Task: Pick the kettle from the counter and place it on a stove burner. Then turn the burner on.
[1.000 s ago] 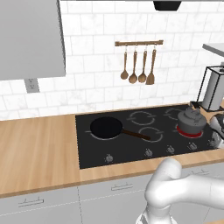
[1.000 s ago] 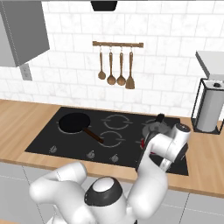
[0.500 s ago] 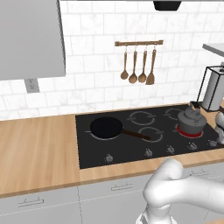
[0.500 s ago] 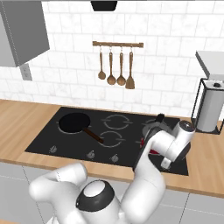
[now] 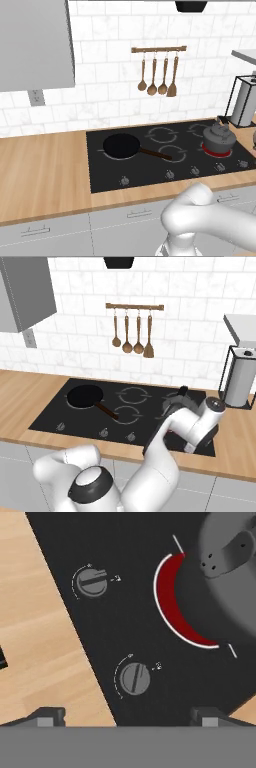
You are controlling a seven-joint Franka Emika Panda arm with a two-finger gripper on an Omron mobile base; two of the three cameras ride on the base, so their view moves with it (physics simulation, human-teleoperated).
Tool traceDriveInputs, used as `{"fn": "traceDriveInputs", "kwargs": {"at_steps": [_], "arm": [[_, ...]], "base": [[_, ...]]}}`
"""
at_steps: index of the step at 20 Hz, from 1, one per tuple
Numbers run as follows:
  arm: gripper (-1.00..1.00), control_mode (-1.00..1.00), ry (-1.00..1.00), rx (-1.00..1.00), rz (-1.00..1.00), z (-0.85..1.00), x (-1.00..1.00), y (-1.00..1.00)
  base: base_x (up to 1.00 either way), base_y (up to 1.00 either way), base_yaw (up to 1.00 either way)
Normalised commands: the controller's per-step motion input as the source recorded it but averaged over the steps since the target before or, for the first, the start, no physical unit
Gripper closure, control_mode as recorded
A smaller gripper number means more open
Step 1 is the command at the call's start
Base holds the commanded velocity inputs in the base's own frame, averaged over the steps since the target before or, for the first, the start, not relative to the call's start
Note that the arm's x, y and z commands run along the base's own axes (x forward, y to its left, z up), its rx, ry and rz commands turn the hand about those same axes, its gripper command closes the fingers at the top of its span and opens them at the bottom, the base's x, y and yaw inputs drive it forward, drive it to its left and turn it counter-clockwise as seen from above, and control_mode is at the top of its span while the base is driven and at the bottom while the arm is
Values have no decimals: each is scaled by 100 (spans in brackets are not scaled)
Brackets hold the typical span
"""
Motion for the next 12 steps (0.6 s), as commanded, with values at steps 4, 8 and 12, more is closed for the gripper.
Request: {"fn": "traceDriveInputs", "kwargs": {"at_steps": [4,8,12], "arm": [[-100,-100,-4,-8,0,0,-67,20],[-100,-100,-5,-6,0,0,-64,8],[-100,-100,-5,0,0,1,-57,-2]], "base": [[0,0,0],[0,0,0],[0,0,0]]}}
